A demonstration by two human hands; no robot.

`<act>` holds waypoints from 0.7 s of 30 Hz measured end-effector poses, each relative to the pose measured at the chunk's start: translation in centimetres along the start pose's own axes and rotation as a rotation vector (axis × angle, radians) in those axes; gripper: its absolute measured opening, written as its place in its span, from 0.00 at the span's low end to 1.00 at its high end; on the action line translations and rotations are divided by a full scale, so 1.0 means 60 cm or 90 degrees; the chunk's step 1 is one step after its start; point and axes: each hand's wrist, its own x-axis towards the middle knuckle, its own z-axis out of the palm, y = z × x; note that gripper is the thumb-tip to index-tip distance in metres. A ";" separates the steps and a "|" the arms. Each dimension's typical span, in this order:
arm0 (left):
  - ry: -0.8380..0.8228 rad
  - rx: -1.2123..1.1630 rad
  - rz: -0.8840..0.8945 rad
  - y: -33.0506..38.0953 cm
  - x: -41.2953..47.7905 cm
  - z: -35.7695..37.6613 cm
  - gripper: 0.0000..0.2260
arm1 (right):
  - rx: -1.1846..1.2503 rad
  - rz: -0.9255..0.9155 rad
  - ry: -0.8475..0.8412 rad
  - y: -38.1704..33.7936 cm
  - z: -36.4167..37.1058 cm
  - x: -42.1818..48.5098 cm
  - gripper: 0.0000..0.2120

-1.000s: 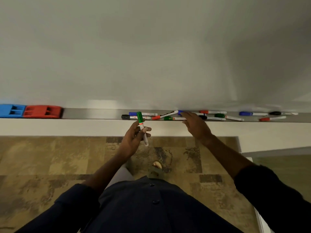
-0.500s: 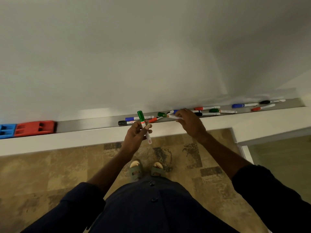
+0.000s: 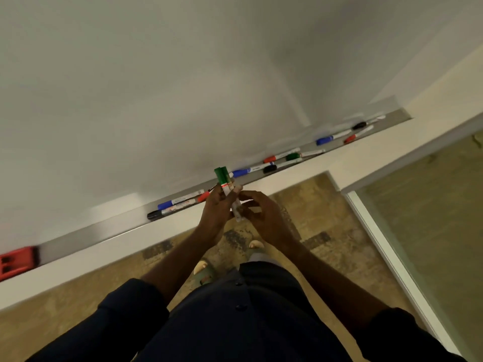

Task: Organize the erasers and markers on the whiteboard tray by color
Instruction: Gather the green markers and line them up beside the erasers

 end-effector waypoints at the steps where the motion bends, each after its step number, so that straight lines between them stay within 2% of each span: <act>1: 0.007 0.006 -0.005 0.000 0.008 0.011 0.10 | -0.020 -0.009 -0.014 0.006 -0.012 0.003 0.18; 4: 0.021 -0.019 -0.046 0.005 0.034 0.038 0.14 | -0.069 -0.070 -0.017 0.035 -0.074 0.036 0.15; 7: 0.021 -0.055 -0.054 0.010 0.057 0.066 0.11 | -0.168 -0.087 0.087 0.084 -0.177 0.098 0.11; 9: 0.038 -0.078 -0.056 0.013 0.066 0.087 0.10 | -0.300 -0.077 0.137 0.126 -0.254 0.148 0.12; 12: 0.055 -0.073 -0.054 0.010 0.079 0.122 0.13 | -0.467 -0.011 0.031 0.185 -0.351 0.219 0.19; 14: 0.060 -0.080 -0.058 0.005 0.083 0.143 0.09 | -0.530 0.009 -0.061 0.206 -0.387 0.246 0.22; 18: 0.073 -0.090 -0.057 0.002 0.088 0.175 0.05 | -0.577 -0.098 -0.103 0.220 -0.417 0.261 0.18; 21: 0.089 -0.099 -0.063 -0.004 0.096 0.193 0.08 | -0.578 -0.156 -0.103 0.229 -0.433 0.269 0.16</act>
